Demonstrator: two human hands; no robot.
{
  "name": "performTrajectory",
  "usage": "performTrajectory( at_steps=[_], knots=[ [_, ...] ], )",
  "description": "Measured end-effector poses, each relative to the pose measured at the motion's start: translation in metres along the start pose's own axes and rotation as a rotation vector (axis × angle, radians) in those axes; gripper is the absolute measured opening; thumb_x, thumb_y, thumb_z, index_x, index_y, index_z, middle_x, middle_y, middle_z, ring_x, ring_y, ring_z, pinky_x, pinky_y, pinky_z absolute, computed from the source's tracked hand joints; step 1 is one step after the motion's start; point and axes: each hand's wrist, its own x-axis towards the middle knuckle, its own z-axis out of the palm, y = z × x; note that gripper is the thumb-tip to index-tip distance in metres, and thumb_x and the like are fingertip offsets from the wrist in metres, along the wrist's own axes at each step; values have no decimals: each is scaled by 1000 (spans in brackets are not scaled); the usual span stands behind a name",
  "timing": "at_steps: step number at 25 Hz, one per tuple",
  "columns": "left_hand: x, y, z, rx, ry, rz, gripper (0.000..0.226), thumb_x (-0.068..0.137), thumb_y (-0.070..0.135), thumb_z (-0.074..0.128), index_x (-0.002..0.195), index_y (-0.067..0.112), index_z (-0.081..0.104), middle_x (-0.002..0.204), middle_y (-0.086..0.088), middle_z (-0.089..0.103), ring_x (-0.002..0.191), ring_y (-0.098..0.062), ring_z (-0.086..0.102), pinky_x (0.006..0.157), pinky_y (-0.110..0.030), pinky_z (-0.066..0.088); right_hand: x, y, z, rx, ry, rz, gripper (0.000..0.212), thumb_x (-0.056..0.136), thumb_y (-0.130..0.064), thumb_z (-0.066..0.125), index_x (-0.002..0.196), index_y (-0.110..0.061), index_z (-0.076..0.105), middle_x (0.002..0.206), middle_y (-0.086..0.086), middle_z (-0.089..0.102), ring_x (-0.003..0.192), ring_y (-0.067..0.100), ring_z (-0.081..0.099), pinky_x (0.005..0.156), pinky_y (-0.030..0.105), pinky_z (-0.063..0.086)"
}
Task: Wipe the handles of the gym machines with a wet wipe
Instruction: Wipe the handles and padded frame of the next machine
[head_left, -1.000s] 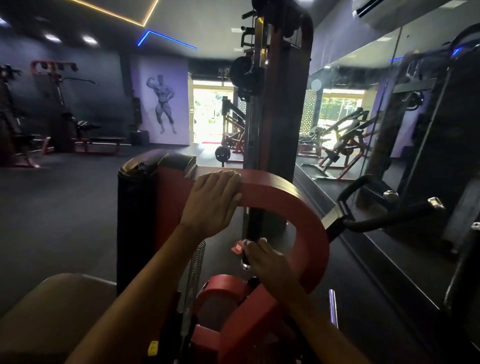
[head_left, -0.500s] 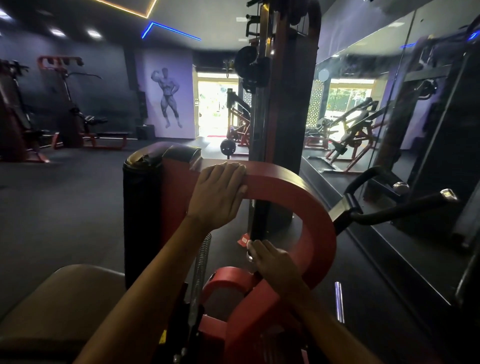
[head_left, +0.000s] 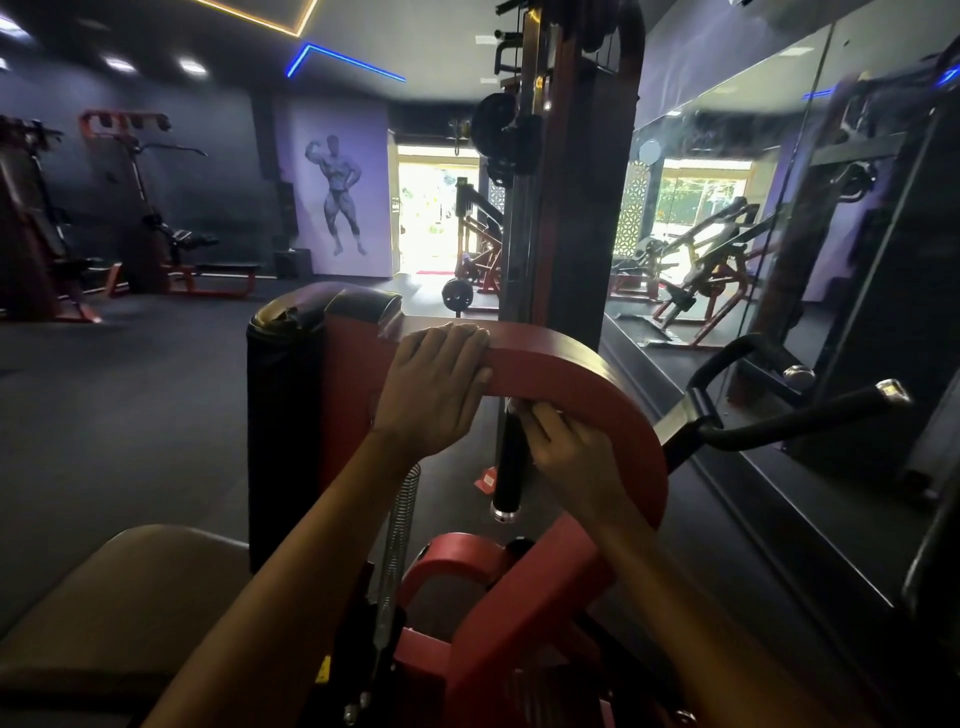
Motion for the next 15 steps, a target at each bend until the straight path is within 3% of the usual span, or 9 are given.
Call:
performTrajectory(
  at_steps=[2, 7, 9, 11, 13, 15],
  knots=[
    [0, 0, 0, 2, 2, -4, 39, 97, 33, 37, 119, 6, 57, 114, -12, 61, 100, -25, 53, 90, -37, 34, 1, -1, 1, 24, 8, 28, 29, 85, -5, 61, 112, -7, 68, 94, 7, 71, 68, 20, 68, 59, 25, 55],
    [-1, 2, -1, 0, -7, -13, 39, 98, 32, 37, 119, 6, 56, 115, -12, 61, 101, -26, 53, 91, -38, 35, -2, -10, -7, 170, -35, 223, 33, 76, -8, 76, 108, -7, 69, 91, 10, 72, 73, 20, 70, 60, 22, 55],
    [-1, 3, -1, 0, 8, -15, 39, 97, 31, 37, 119, 6, 56, 114, -12, 61, 100, -25, 53, 91, -38, 35, -7, -29, -24, 447, 0, 610, 20, 78, -9, 75, 98, -7, 70, 83, 2, 71, 71, 11, 69, 60, 9, 47],
    [-1, 4, -1, 5, 17, -13, 39, 97, 32, 37, 118, 6, 57, 113, -12, 61, 100, -25, 51, 91, -37, 34, -5, -47, -31, 881, 147, 1259, 13, 83, -10, 70, 96, -8, 68, 81, -4, 68, 75, 3, 67, 58, 4, 44],
    [0, 4, 0, 11, 17, -14, 39, 97, 32, 37, 118, 6, 57, 113, -12, 61, 99, -25, 51, 90, -38, 34, 6, -51, -17, 1408, 370, 1802, 21, 85, -7, 67, 105, -7, 65, 94, 2, 69, 80, 12, 69, 59, 13, 51],
    [1, 2, 0, 7, 24, -13, 39, 97, 31, 37, 118, 5, 57, 113, -12, 61, 98, -26, 52, 90, -39, 34, 17, -44, 4, 1626, 520, 1989, 24, 84, -5, 66, 107, -7, 65, 101, 7, 68, 88, 20, 68, 69, 25, 53]
  ],
)
